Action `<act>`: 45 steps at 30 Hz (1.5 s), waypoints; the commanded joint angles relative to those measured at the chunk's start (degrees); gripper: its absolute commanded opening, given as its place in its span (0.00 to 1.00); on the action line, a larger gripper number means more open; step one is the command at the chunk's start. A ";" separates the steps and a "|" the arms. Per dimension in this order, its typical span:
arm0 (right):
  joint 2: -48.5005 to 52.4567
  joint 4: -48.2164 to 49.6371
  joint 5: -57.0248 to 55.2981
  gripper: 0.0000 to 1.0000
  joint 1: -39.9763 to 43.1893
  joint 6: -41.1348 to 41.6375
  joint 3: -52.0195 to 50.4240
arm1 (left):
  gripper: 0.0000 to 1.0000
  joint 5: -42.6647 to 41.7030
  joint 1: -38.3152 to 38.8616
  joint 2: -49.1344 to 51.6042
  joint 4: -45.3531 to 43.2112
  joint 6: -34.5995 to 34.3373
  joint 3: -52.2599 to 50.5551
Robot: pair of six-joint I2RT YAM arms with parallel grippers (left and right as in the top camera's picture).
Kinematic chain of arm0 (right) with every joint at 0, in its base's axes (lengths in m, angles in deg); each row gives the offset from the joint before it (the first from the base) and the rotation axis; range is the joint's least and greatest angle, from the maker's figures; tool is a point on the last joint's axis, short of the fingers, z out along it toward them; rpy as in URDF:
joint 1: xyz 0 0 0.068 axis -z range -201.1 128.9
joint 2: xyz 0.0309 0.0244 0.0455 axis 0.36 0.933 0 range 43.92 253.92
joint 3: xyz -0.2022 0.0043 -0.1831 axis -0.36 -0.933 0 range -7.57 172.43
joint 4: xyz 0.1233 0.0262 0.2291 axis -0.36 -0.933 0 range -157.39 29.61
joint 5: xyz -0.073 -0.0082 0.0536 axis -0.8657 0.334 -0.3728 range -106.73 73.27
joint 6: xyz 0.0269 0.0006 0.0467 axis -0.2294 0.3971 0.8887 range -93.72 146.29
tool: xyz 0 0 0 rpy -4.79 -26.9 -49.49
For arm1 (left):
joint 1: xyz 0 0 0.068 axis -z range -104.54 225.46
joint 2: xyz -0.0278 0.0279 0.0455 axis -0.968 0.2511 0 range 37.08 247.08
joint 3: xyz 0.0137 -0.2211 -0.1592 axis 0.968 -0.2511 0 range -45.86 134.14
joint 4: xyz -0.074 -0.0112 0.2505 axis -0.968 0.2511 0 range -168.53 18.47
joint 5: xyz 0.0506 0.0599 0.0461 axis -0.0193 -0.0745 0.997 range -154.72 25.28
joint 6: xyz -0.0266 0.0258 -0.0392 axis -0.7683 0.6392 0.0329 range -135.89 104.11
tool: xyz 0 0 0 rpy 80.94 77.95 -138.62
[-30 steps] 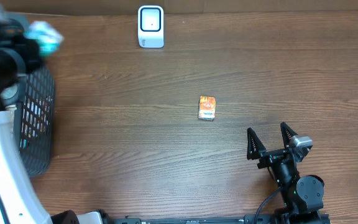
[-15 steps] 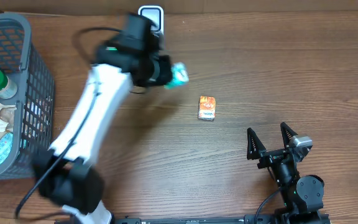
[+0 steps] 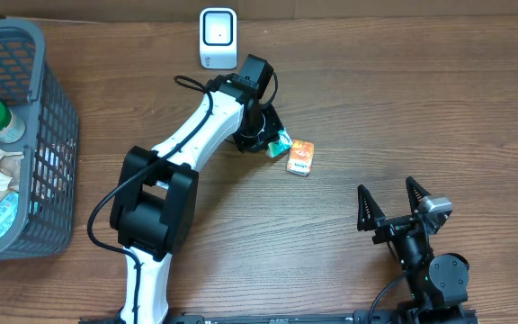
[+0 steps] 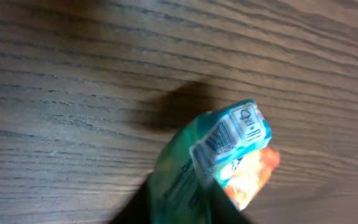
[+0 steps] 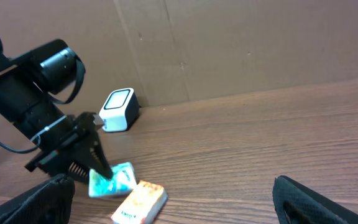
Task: Scan the item barcode
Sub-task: 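Pass the teal packet by the scanner and place it beside the orange box, then reach the left gripper into the basket and grasp the green-lidded jar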
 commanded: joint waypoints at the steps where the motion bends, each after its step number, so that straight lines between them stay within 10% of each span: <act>1: -0.57 0.20 0.07 1.00 0.15 -0.09 -0.59 | 0.73 -1.25 -0.24 0.57 -0.11 -2.80 -0.59; 11: -0.57 0.20 0.07 1.00 0.15 -0.09 -0.59 | 0.73 -10.19 -1.42 -3.72 1.95 6.08 6.16; 22: -0.57 0.20 0.07 1.00 0.15 -0.09 -0.59 | 0.76 7.78 -4.55 -24.90 10.45 17.90 13.38; 32: -0.57 0.20 0.07 1.00 0.15 -0.09 -0.59 | 0.80 25.81 -28.65 -40.39 17.55 20.83 13.86; 45: -0.57 0.20 0.07 1.00 0.15 -0.09 -0.59 | 0.80 29.42 -57.92 -31.01 5.90 22.18 9.05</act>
